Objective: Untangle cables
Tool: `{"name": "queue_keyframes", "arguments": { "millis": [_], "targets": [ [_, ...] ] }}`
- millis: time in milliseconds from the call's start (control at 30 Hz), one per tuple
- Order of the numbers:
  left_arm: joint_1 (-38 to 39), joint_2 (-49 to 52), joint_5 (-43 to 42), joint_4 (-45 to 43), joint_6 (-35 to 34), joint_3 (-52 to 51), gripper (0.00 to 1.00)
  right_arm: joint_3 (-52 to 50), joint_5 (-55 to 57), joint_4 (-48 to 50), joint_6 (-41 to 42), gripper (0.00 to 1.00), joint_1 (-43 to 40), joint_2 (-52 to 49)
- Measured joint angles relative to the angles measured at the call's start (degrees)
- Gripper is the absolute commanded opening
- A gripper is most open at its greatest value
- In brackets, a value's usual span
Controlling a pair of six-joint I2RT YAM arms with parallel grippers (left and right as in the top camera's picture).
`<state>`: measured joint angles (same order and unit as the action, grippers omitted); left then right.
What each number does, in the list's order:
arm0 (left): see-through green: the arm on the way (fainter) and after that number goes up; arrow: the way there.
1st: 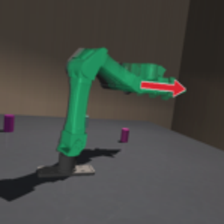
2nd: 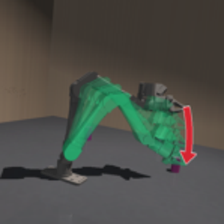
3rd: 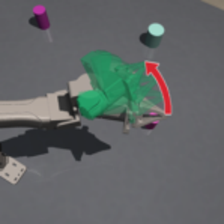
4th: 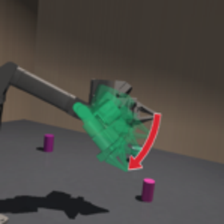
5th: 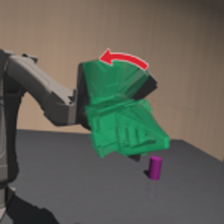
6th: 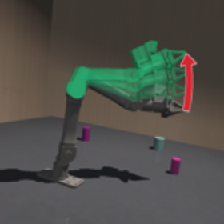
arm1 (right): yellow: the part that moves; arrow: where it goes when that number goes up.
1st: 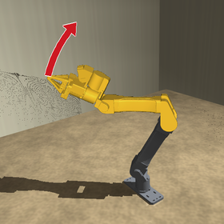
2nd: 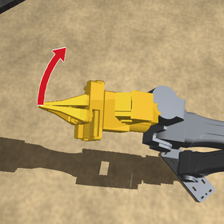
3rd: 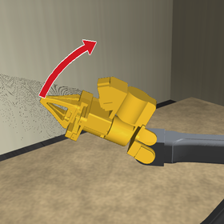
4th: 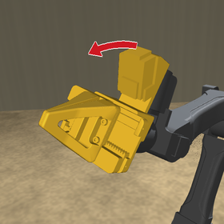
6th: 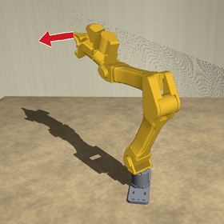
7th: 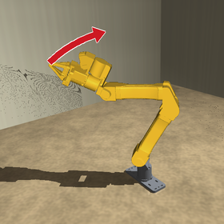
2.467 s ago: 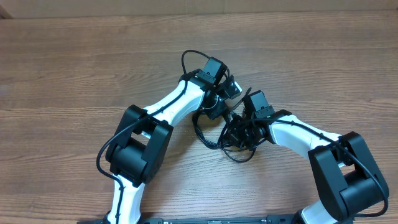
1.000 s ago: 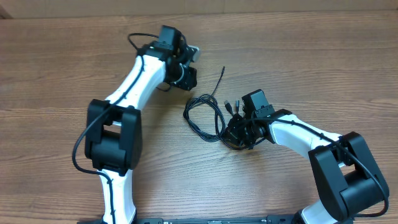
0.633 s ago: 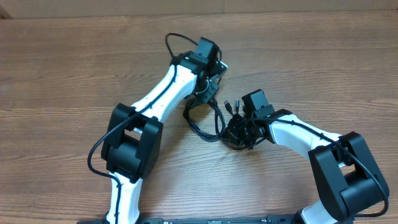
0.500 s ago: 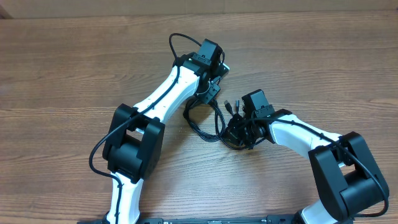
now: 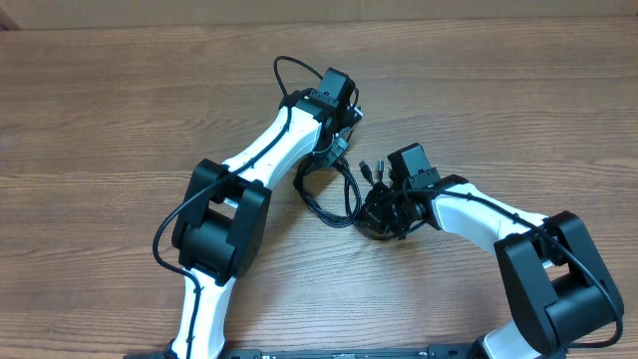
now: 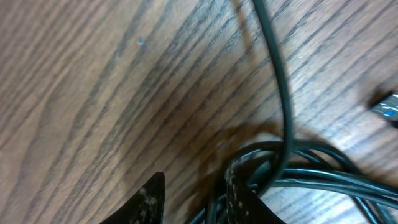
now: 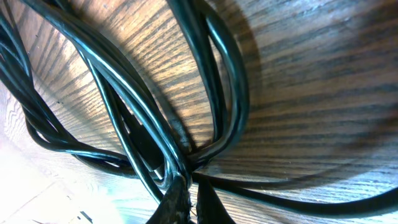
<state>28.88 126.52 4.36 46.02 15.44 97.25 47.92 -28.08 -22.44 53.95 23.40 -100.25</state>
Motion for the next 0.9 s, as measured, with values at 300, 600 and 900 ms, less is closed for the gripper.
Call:
{"name": "queue_keyframes", "arguments": {
  "millis": [300,600,900],
  "targets": [
    [0.0,1.0,-0.5,-0.7,0.0,0.0,0.31,0.0,0.0,0.0,0.0,0.04,0.0,0.0],
    [0.0,1.1,-0.5,2.1,0.0,2.5,0.31,0.0,0.0,0.0,0.0,0.04,0.0,0.0],
    [0.0,1.1,-0.7,3.6,-0.3,3.6,0.33,0.0,0.0,0.0,0.0,0.04,0.0,0.0]
  ]
}}
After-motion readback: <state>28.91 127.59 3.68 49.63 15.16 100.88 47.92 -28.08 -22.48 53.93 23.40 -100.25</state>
